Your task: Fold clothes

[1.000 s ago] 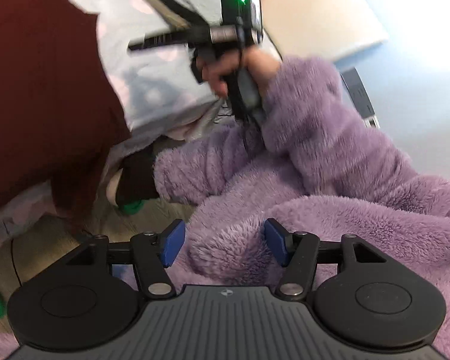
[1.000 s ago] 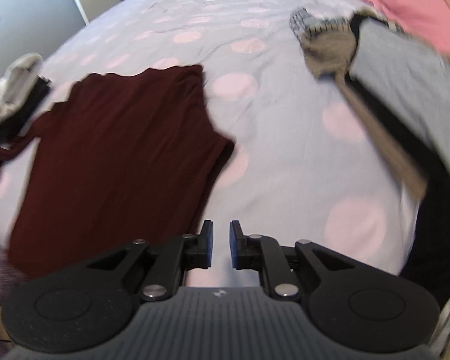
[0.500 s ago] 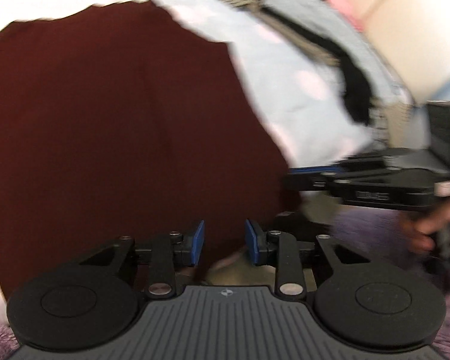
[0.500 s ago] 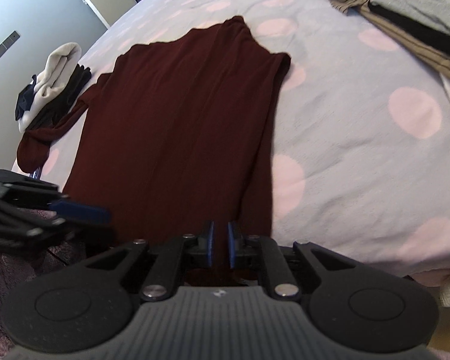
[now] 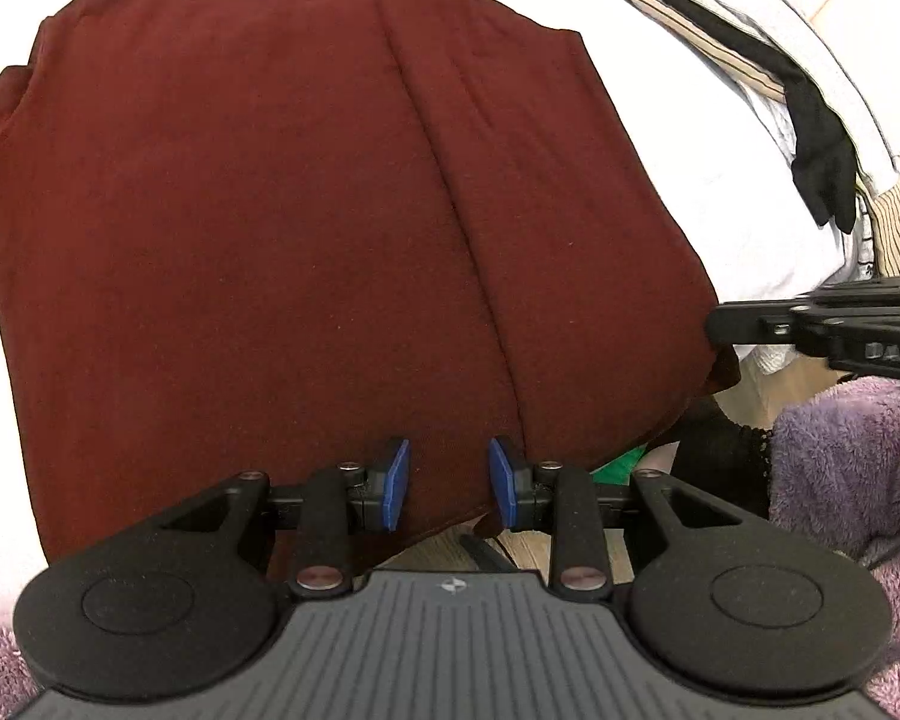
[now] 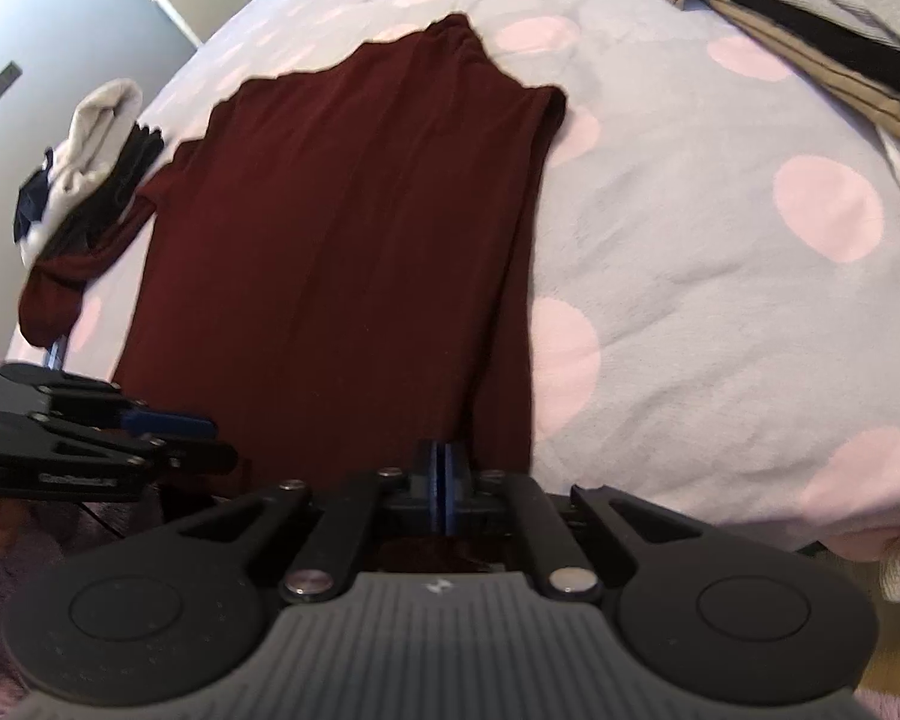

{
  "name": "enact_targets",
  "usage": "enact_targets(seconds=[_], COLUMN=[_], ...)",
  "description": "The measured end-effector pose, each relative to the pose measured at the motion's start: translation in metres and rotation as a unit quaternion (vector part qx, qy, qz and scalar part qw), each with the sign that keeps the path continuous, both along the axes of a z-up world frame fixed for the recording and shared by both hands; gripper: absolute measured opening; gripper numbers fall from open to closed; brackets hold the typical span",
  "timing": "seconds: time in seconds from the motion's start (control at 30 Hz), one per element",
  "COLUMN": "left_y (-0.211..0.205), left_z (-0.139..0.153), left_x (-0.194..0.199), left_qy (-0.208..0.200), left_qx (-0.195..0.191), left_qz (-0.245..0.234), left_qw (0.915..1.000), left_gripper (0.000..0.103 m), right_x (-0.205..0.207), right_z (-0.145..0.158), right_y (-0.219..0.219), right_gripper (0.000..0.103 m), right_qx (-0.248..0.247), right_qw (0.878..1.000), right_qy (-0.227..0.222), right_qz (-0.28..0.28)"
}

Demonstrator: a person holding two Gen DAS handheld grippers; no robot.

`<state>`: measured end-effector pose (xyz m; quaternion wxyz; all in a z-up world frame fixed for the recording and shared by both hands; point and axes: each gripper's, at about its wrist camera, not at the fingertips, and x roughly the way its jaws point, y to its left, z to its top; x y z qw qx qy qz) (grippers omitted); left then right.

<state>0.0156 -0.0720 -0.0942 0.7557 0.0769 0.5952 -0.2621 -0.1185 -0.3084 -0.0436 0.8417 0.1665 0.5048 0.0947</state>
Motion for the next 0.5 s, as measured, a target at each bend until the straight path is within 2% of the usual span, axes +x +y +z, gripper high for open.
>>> enact_targets(seconds=[0.17,0.33,0.5], left_y=[-0.006,-0.006,-0.006], left_z=[-0.003,-0.001,0.011], left_x=[0.0,-0.003,-0.013], left_qy=[0.0,-0.004,-0.003], left_qx=[0.003,-0.001,-0.053], left_qz=[-0.001,0.0,-0.017], left_qw=[1.0,1.0,0.9985], left_gripper=[0.027,0.027,0.027], right_x=[-0.004,0.0,-0.01], right_z=[0.007,-0.006,-0.008], right_y=[-0.016,-0.019,-0.023], right_gripper=[0.003,0.005,0.013], right_qx=[-0.009,0.005,0.02], right_qw=[0.999,0.999,0.998], right_qy=[0.01,0.032,0.047], right_qz=[-0.038,-0.038,-0.037])
